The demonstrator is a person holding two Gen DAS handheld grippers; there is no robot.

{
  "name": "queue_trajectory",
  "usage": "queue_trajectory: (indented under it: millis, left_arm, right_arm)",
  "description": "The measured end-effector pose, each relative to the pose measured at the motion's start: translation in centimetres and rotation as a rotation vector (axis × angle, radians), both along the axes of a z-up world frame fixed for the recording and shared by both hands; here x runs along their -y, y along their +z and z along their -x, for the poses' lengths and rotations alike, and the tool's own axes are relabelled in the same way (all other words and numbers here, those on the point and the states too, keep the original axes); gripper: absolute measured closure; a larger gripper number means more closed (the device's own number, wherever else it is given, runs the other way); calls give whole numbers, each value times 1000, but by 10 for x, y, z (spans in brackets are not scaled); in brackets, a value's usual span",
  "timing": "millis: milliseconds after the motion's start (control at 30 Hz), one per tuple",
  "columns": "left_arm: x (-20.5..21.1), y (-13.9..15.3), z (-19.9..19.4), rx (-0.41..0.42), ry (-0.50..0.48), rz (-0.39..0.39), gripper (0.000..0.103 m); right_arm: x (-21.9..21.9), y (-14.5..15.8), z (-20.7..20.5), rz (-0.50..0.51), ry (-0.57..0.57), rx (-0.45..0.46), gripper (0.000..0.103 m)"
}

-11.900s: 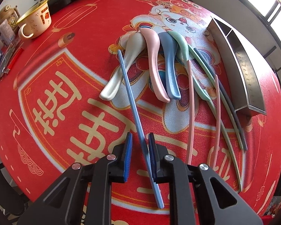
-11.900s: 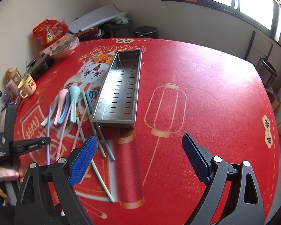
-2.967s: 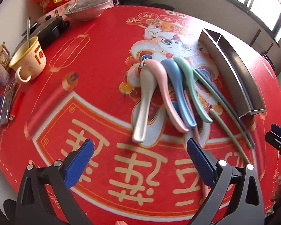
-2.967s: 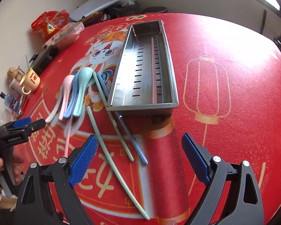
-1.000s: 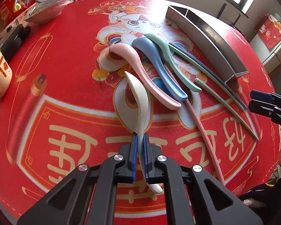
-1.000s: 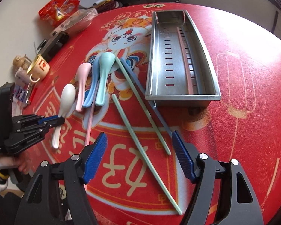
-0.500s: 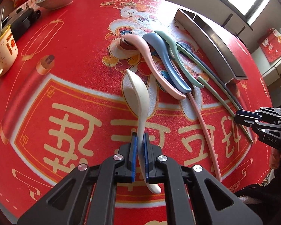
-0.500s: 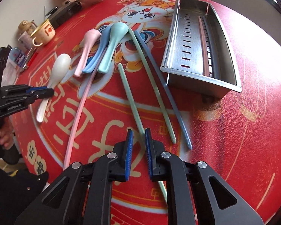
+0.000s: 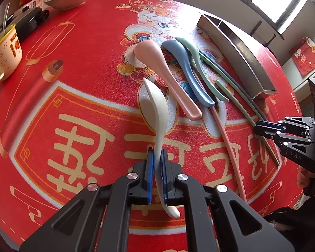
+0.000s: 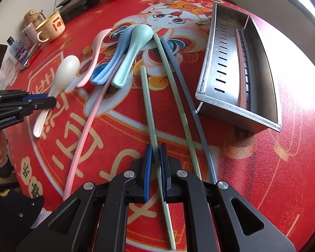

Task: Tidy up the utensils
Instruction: 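Hold the white spoon with the left tool while the right tool grasps a green chopstick, then place the green chopstick into the steel tray with the right tool and release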

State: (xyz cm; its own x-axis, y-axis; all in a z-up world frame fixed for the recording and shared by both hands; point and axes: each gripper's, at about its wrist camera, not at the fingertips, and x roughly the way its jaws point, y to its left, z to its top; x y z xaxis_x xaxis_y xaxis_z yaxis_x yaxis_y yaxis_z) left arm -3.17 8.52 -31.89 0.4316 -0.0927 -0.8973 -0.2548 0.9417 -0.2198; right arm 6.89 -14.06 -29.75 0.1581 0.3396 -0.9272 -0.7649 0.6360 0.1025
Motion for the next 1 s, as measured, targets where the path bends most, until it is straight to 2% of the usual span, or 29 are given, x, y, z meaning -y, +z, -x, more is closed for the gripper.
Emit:
queue_trajectory:
  millis: [433, 600, 700, 1000]
  left_arm:
    - [1, 0, 1, 16, 14, -5, 96]
    - [2, 0, 1, 12, 10, -11, 96]
    - [2, 0, 0, 12, 12, -9, 96]
    - [1, 0, 0, 12, 14, -4, 96]
  right_arm:
    - [-4, 0, 1, 2, 26, 32, 95]
    - [-4, 1, -2, -4, 14, -3, 97]
    - [1, 5, -3, -59, -7, -49, 97]
    - [12, 42, -9, -221, -43, -50, 97]
